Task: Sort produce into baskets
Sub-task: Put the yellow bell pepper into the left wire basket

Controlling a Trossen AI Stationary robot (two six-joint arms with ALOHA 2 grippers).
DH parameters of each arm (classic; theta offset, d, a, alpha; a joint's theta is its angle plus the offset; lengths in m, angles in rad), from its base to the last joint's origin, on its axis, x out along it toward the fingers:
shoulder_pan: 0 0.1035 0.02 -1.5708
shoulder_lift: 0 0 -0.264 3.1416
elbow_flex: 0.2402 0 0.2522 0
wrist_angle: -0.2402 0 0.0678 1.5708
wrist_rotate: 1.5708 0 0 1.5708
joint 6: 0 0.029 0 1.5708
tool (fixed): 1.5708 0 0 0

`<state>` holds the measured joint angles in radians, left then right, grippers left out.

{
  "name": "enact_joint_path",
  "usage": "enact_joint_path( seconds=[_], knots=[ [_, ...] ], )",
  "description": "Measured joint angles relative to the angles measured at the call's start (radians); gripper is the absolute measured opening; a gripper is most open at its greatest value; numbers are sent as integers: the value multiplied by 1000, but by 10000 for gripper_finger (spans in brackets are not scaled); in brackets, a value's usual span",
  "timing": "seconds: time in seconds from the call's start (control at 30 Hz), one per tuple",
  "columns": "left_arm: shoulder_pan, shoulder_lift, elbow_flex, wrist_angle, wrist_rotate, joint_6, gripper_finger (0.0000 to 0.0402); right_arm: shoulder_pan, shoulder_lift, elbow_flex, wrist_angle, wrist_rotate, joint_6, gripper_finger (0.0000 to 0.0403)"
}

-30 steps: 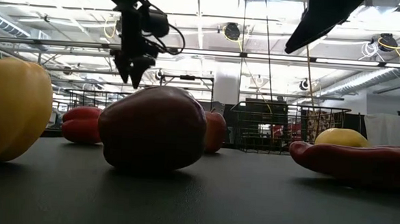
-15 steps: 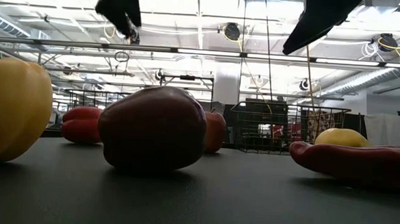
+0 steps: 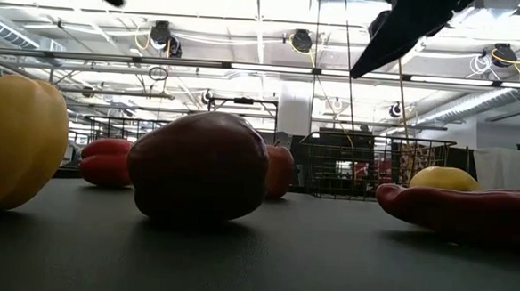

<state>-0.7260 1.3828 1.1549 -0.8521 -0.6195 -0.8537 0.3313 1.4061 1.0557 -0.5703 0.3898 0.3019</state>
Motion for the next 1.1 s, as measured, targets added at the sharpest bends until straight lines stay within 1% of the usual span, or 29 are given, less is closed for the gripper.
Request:
enact_joint_path(
  seconds=[0.07,0.13,0.27,0.47,0.57,0.67,0.83,1.0,1.1],
  knots=[
    [-71,32,0,14,-64,-125,313,-1,3,0,-2,-2,0,338],
    [-126,66,0,27,-104,-211,313,-2,0,0,10,0,0,338],
    [-196,152,1,88,-125,-265,313,-2,1,0,32,0,-10,338],
    [-231,276,1,155,-170,-394,313,-2,1,0,39,0,-9,338],
    [-245,321,1,196,-204,-426,313,-2,1,0,40,0,-9,338],
    [-260,356,1,189,-239,-472,313,-2,1,0,40,0,-15,338],
    [-274,392,1,173,-296,-476,313,-3,1,0,42,1,-40,338],
    [-287,418,1,116,-306,-477,312,-3,1,0,44,1,-49,338],
    [-297,441,1,109,-307,-478,312,-3,1,0,44,1,-49,338]
  ],
)
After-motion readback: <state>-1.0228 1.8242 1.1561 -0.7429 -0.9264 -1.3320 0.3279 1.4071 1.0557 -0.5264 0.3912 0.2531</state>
